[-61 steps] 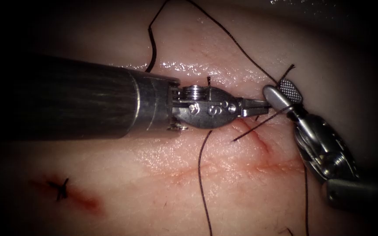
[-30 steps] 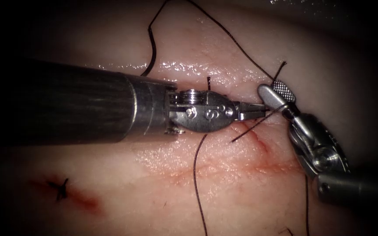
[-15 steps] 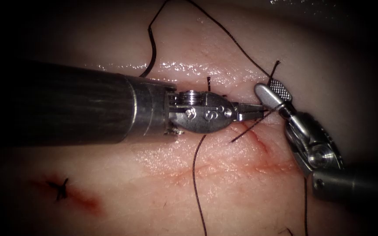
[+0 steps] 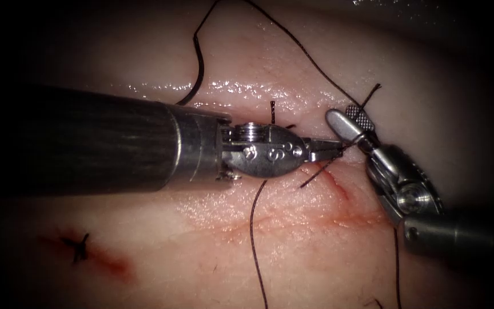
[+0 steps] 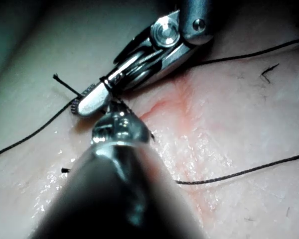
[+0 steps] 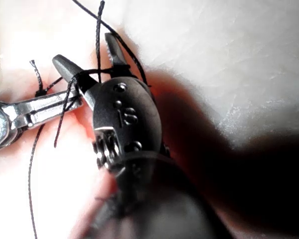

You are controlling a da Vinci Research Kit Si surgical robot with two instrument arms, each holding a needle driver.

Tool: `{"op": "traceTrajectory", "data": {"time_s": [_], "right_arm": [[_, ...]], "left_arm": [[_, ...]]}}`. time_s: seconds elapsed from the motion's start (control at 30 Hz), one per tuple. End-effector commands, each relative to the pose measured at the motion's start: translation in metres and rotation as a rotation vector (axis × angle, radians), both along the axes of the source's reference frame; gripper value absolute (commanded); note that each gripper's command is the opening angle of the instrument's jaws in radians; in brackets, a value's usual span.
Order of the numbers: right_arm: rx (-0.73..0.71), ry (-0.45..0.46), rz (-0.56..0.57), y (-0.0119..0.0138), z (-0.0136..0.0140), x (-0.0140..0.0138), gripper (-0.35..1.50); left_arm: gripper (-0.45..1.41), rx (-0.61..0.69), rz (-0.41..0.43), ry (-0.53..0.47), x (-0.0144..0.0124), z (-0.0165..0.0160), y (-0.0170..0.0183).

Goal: Wound Closure

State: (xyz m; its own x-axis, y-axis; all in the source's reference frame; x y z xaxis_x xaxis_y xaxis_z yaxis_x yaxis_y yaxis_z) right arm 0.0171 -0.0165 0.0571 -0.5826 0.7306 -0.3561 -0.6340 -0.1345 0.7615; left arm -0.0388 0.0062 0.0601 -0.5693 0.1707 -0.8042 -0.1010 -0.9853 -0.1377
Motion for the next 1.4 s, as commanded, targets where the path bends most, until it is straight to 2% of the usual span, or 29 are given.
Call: {"op": "traceTrajectory", "data": {"time_s": [0.03,0.23,0.27,0.3,0.33,0.37,0.4,0.53,0.7,0.93,1.03,1.07,1.13,1.17,1.27,1.4], "right_arm": [[0.002,-0.001,-0.004,-0.0001,0.0001,0.0011,0.94],[-0.061,-0.04,-0.018,0.0001,-0.0017,0.001,0.79],[-0.072,-0.049,-0.019,0.0002,-0.0024,0.001,0.62],[-0.074,-0.052,-0.021,0.0001,-0.0027,0.001,0.34],[-0.077,-0.058,-0.019,0.0001,-0.003,0.001,-0.08],[-0.077,-0.058,-0.019,0.0001,-0.003,0.001,-0.08],[-0.073,-0.066,-0.023,0.0,-0.0031,0.001,-0.35],[-0.051,-0.117,0.005,-0.0004,-0.0034,0.001,-0.35],[-0.045,-0.137,0.027,-0.0004,-0.0035,0.0008,-0.35],[-0.073,-0.18,-0.031,-0.001,-0.0047,0.0018,-0.35],[-0.13,-0.205,-0.057,-0.0014,-0.0062,0.003,-0.35],[-0.16,-0.218,-0.074,-0.0018,-0.0075,0.0041,-0.35],[-0.169,-0.227,-0.081,-0.002,-0.008,0.0046,-0.35],[-0.204,-0.261,-0.102,-0.0026,-0.0092,0.0056,-0.35],[-0.245,-0.288,-0.141,-0.0036,-0.0113,0.0076,-0.35],[-0.281,-0.311,-0.181,-0.0045,-0.0123,0.0095,-0.35]], "left_arm": [[-0.45,-0.001,0.0,-0.001,-0.0004,0.0005,-0.0001],[-0.45,-0.002,0.01,-0.002,0.0002,0.0005,-0.0005],[-0.45,-0.002,0.012,-0.004,0.0004,0.0004,-0.0006],[-0.45,-0.002,0.013,-0.004,0.0005,0.0004,-0.0006],[-0.45,-0.002,0.013,-0.004,0.0005,0.0004,-0.0006],[-0.45,-0.002,0.013,-0.004,0.0005,0.0004,-0.0006],[-0.45,-0.002,0.014,-0.005,0.0005,0.0004,-0.0006],[-0.45,-0.003,0.017,-0.006,0.0008,0.0003,-0.0008],[-0.45,-0.005,0.024,-0.008,0.0015,0.0001,-0.0013],[-0.45,0.007,0.011,0.011,0.0036,-0.0001,-0.0011],[-0.45,0.011,-0.001,0.027,0.0046,0.0,0.0],[-0.45,0.018,-0.009,0.034,0.0052,0.0001,0.0008],[-0.45,0.022,-0.015,0.038,0.0055,0.0002,0.0012],[-0.45,0.024,-0.016,0.042,0.006,0.0004,0.0018],[-0.45,0.051,-0.026,0.052,0.0069,0.0005,0.0028],[-0.45,0.07,-0.011,0.07,0.0069,0.0008,0.0037]]}}
